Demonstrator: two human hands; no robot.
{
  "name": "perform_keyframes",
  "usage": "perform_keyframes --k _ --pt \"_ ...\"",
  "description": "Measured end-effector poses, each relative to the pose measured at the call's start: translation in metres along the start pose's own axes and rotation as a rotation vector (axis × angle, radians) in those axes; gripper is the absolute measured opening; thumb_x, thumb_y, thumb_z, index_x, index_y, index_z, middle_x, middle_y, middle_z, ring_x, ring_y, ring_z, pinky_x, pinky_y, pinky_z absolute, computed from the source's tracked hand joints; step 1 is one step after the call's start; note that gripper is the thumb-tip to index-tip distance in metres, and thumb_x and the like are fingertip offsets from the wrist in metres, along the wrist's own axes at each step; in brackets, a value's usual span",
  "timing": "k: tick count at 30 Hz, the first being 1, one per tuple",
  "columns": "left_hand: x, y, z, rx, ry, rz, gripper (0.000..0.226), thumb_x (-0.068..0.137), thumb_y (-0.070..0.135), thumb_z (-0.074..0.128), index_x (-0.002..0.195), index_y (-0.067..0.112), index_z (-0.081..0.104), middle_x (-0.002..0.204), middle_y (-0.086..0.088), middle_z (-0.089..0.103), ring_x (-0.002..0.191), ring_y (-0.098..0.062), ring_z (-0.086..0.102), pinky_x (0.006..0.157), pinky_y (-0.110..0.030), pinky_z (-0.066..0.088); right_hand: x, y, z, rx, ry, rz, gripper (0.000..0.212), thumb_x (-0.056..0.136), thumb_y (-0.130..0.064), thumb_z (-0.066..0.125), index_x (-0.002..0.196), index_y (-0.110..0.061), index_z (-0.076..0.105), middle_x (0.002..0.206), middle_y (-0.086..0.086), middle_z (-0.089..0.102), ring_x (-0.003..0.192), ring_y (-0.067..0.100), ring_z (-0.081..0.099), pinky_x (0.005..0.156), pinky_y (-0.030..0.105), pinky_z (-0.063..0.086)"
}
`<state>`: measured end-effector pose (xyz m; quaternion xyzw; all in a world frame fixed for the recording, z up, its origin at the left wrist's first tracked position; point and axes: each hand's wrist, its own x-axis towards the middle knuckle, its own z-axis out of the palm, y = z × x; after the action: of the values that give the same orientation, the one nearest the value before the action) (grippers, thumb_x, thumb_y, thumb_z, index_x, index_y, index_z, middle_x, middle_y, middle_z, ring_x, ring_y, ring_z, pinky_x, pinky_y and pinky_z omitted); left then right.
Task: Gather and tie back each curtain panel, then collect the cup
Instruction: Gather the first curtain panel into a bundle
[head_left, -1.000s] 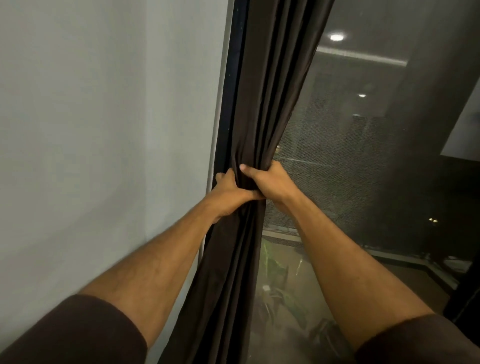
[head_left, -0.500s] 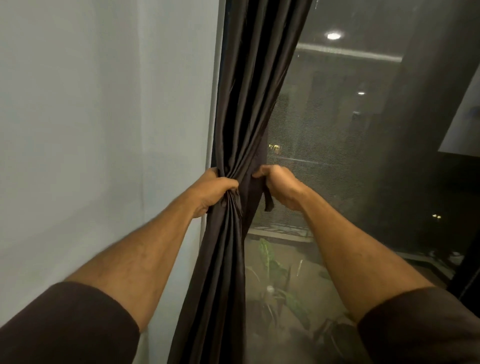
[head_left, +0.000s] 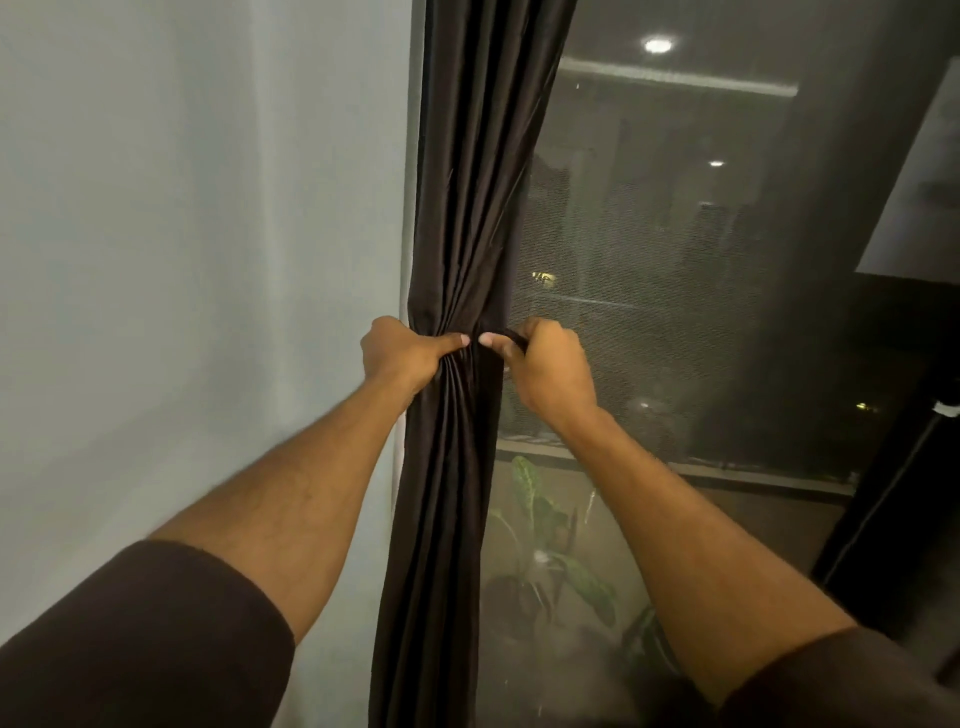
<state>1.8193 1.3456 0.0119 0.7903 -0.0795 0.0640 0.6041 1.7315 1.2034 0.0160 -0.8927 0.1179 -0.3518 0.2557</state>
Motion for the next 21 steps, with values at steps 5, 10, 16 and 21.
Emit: perform_keyframes --k 5,10,16,21 --pt "-0.021 0.001 0.003 -0.363 -0.195 -0.178 0.036 0.075 0.029 0.086 0.090 0.001 0.070 0.073 -0.010 0.071 0.051 -0.019 0.060 0.039 -0.022 0.037 -0.028 -0.013 0.019 0.410 -0.193 0.105 0.027 0.109 -0.023 0.047 0.087 -0.013 0.059 0.069 0.000 0.063 0.052 0.006 0.057 0.049 0.017 0.044" --pt "-0.031 -0.002 -0.015 -0.699 -0.400 -0.281 0.005 0.080 0.011 0.057 0.080 0.007 0.059 0.071 -0.009 0.060 0.052 -0.017 0.049 0.045 -0.026 0.035 -0.025 -0.016 0.013 0.637 -0.284 0.254 0.011 0.099 -0.008 0.065 0.096 0.003 0.066 0.088 0.015 0.067 0.078 0.023 0.065 0.069 0.035 0.058" --pt "-0.031 -0.013 -0.024 -0.663 -0.413 -0.327 0.010 0.096 -0.006 0.060 0.105 -0.009 0.065 0.098 -0.024 0.069 0.092 -0.032 0.071 0.082 -0.039 0.063 -0.029 -0.018 0.003 0.766 -0.292 0.415 0.021 0.092 -0.006 0.075 0.097 -0.006 0.055 0.082 0.019 0.076 0.062 0.024 0.074 0.054 0.032 0.059" --pt "-0.042 -0.017 -0.030 -0.521 -0.593 -0.290 0.015 0.093 0.009 0.072 0.105 0.001 0.069 0.083 -0.014 0.074 0.098 -0.032 0.076 0.093 -0.047 0.060 -0.041 -0.014 0.004 0.770 -0.262 0.445 0.017 0.092 -0.002 0.072 0.095 -0.007 0.057 0.084 0.014 0.075 0.058 0.017 0.072 0.059 0.034 0.063"
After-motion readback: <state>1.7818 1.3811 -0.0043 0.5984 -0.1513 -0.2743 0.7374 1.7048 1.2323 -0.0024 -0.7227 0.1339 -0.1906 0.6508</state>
